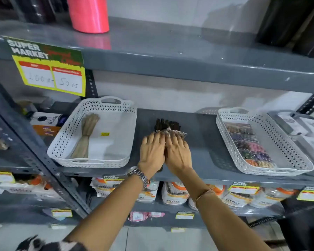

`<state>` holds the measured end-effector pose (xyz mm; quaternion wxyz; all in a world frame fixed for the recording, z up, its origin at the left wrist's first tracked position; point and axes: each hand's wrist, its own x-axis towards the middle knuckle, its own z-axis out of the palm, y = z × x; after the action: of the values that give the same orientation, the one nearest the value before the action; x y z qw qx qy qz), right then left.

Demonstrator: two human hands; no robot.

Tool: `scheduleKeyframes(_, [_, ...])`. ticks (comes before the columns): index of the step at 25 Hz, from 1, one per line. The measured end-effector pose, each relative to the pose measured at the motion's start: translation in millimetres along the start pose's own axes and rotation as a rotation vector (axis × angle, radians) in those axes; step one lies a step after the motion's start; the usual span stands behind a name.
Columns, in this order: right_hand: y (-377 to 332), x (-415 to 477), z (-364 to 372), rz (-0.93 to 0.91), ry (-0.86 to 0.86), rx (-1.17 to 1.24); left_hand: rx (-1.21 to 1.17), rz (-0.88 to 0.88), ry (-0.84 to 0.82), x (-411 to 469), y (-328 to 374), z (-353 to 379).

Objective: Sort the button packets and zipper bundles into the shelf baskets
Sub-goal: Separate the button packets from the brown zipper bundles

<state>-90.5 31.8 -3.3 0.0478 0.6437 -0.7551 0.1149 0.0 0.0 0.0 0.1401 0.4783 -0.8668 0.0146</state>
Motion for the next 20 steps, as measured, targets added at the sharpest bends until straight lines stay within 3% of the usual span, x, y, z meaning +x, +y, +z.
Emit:
scheduleKeyframes(4, [23, 24, 12, 0.102, -0.234, 0.031, 0.008, -0.085, -0.204, 30, 5, 20])
scheduleKeyframes(8, [34, 39, 23, 0.173, -0.244, 0.181, -0.062, -0.203, -0.268, 43, 13, 36])
scheduleKeyframes(16, [51, 51, 24, 0.286, -0.101, 0.379, -0.182, -0.278, -0.148, 46, 23, 44])
scheduleKeyframes(20, [63, 59, 7, 0.450, 0.032, 0.787, -0.396, -0.194, -0.149, 65, 31, 35])
